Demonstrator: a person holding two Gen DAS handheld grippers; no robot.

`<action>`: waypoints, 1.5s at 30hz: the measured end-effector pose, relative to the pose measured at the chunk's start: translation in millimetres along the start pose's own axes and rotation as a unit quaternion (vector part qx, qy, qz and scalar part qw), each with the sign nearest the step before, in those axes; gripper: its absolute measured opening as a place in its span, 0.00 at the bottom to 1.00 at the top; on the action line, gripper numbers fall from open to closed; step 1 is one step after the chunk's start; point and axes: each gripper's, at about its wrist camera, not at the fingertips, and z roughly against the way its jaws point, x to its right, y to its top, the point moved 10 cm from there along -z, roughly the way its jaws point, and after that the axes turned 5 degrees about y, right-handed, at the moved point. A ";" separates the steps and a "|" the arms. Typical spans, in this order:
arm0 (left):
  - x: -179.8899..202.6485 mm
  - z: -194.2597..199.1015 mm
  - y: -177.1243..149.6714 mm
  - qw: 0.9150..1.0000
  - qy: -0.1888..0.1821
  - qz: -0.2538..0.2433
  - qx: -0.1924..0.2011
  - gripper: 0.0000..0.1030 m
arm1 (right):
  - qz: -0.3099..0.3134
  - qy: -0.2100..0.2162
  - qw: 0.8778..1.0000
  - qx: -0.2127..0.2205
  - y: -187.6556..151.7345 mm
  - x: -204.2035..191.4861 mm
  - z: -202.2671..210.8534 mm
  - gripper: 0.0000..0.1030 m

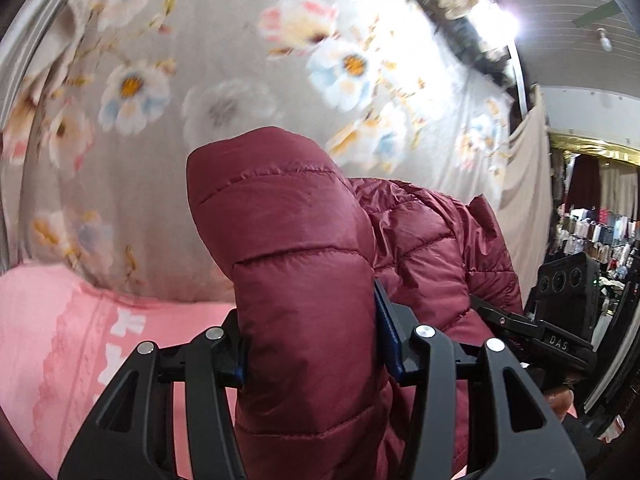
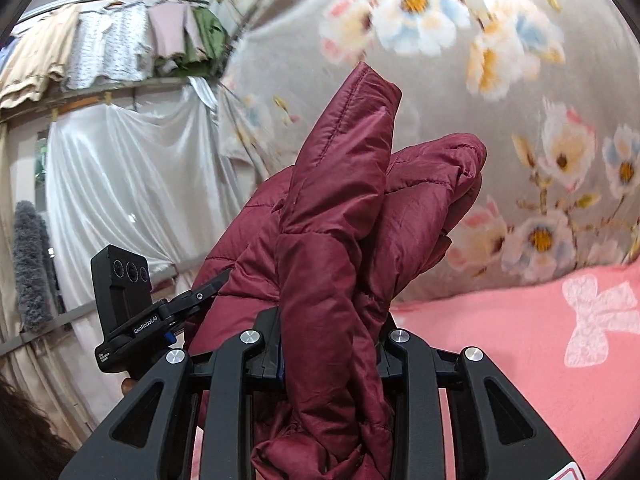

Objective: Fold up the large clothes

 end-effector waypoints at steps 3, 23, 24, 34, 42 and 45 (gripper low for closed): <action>-32.5 -31.3 -38.0 0.999 0.015 0.016 -0.037 0.45 | -0.036 -0.011 0.999 -0.030 -31.8 33.7 -31.2 0.26; -138.3 -152.5 -266.6 0.968 0.070 0.086 -0.224 0.50 | -0.207 -0.117 0.958 -0.161 -232.4 185.2 -94.9 0.28; -142.9 -152.4 -271.1 0.967 0.076 0.093 -0.225 0.52 | -0.219 -0.121 0.954 -0.163 -238.1 190.2 -94.2 0.33; -168.0 -107.0 -264.4 0.945 0.158 0.107 -0.265 0.74 | -0.235 -0.222 0.936 -0.139 -218.0 194.4 -20.0 0.66; -142.0 -107.1 -205.0 0.931 0.261 0.046 -0.252 0.74 | -0.040 -0.311 0.929 -0.197 -159.4 151.4 -63.8 0.20; -134.3 -133.0 -206.4 0.921 0.287 0.027 -0.261 0.78 | -0.023 -0.329 0.917 -0.224 -169.0 162.9 -96.5 0.13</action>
